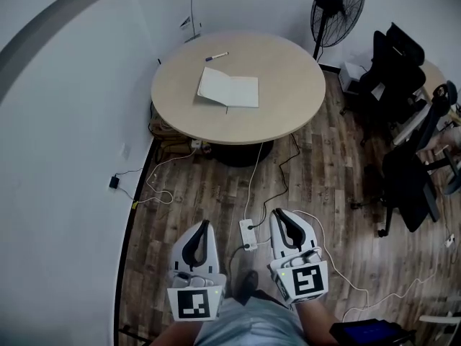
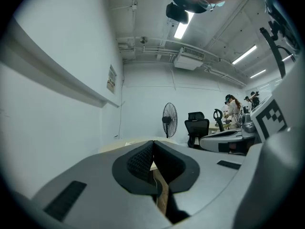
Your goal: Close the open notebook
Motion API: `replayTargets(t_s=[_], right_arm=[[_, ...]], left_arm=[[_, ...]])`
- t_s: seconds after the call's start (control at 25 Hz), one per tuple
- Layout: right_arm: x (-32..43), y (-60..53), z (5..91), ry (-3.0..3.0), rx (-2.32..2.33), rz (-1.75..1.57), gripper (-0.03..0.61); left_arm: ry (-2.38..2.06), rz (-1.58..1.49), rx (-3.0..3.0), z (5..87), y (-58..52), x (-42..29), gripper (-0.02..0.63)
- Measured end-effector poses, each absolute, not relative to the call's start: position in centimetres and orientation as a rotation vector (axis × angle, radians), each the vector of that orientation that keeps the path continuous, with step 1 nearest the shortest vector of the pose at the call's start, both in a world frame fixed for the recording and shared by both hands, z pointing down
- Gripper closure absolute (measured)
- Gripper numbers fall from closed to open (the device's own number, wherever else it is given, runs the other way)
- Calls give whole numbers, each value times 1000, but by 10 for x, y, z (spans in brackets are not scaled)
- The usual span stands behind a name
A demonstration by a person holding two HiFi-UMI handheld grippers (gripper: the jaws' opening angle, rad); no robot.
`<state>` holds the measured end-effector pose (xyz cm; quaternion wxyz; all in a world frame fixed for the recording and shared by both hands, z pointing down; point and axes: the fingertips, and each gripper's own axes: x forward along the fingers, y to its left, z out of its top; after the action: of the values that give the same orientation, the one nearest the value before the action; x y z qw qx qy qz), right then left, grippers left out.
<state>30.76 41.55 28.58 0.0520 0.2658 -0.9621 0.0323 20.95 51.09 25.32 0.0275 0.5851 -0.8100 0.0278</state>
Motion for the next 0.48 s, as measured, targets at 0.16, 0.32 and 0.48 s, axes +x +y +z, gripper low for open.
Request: replayTargets(t_s=[0.16,0.32,0.48], right_arm=[[289,401,300,-2910,803,147,529],[261,379,306,-2894,829,167,529],[219,349,309,-2869,855,156,529]], left_arm=[[-2493,95,1795,261,502,187,595],[-2482,112,1780,269,484,153,595],[-2453,103,1784,274,452,108,595]])
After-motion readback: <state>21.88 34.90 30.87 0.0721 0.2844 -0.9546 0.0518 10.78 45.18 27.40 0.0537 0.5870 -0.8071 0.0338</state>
